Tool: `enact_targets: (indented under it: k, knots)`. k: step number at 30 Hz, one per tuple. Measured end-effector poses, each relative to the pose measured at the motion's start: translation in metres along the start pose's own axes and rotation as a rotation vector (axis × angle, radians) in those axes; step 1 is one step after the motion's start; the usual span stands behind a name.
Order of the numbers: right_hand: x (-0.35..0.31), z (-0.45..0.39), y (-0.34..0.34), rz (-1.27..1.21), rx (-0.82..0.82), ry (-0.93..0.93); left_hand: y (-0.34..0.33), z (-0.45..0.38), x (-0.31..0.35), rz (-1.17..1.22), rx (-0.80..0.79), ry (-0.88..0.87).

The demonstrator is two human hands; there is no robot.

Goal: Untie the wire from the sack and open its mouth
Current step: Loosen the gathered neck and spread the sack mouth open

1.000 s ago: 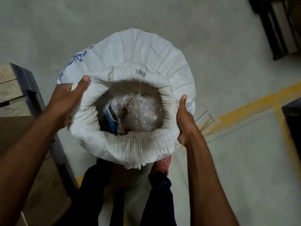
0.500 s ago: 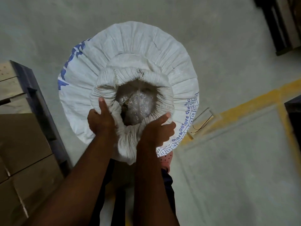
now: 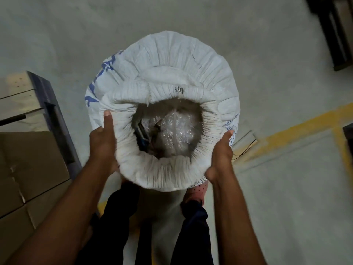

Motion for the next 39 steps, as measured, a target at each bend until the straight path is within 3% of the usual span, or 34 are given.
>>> enact_targets:
  k: [4,9,13,16,19,21,23,25,26,28,29,31,34,39]
  knots:
    - [-0.012,0.003,0.026,0.016,-0.198,-0.075,0.024,-0.006,0.000,-0.178,-0.014,-0.034]
    - [-0.006,0.000,0.020,0.131,-0.091,-0.021,0.029,-0.011,-0.007,-0.443,0.024,-0.143]
    - [-0.003,-0.001,0.007,0.298,0.049,0.237,0.021,-0.012,-0.010,-0.636,0.158,-0.232]
    - [0.001,0.002,0.000,0.266,0.147,0.405,0.011,-0.016,-0.012,-0.642,0.215,-0.244]
    - [0.005,0.001,-0.004,0.165,0.261,0.440,0.011,-0.020,-0.017,-0.630,0.232,-0.212]
    - [0.004,0.008,-0.003,0.148,0.406,0.607,0.013,-0.013,-0.018,-0.601,0.271,-0.352]
    - [0.001,0.024,-0.003,0.163,0.460,0.939,0.009,0.004,-0.015,-0.540,0.233,-0.631]
    - [0.001,0.039,-0.010,0.155,0.284,1.139,-0.002,0.019,-0.014,-0.470,-0.003,-0.802]
    - [-0.001,0.047,-0.019,0.168,0.149,1.165,-0.011,0.021,-0.015,-0.424,-0.168,-0.789]
    - [-0.005,0.049,-0.043,0.212,-0.109,1.072,-0.030,0.015,-0.015,-0.364,-0.428,-0.653]
    - [-0.005,0.041,-0.054,0.242,-0.211,0.968,-0.038,0.007,-0.016,-0.363,-0.486,-0.569]
    - [-0.004,0.027,-0.071,0.293,-0.306,0.766,-0.052,-0.009,-0.011,-0.382,-0.516,-0.399]
    - [-0.007,0.003,-0.077,0.366,-0.239,0.707,-0.062,-0.028,0.003,-0.419,-0.448,-0.315]
    - [-0.040,0.003,-0.061,0.503,-0.204,1.020,-0.063,-0.037,0.031,-0.681,-0.341,-0.561]
Point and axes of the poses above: each hand's wrist, its own z-axis away from the middle knuckle, its own y-axis out of the back of the hand, x = y × z, the point moved 1 cm from there along -z, towards the middle knuckle, and after that the axes turned 13 degrees about -x, right-handed, at the moved point
